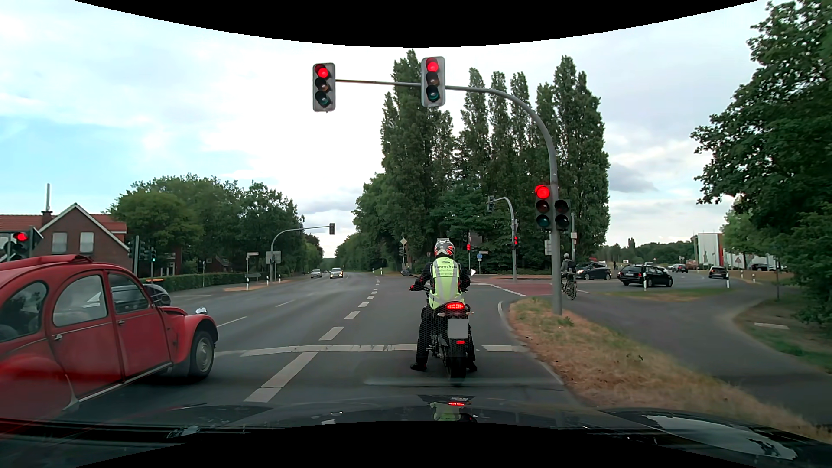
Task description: Follow the waypoints while adhering to traffic rules and regulations
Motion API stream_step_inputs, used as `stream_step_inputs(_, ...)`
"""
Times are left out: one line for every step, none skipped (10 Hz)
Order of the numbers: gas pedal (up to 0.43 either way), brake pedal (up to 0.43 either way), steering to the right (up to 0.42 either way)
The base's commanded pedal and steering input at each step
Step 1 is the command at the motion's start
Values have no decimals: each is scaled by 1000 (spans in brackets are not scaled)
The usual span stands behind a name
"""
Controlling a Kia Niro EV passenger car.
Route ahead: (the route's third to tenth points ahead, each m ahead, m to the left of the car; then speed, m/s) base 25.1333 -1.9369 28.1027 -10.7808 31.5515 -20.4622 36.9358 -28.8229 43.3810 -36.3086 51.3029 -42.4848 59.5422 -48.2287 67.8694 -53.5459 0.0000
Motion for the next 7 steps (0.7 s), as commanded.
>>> stream_step_inputs(0,0,-13)
stream_step_inputs(0,0,-14)
stream_step_inputs(0,0,-13)
stream_step_inputs(0,0,-13)
stream_step_inputs(0,0,-13)
stream_step_inputs(0,0,-13)
stream_step_inputs(0,0,-13)
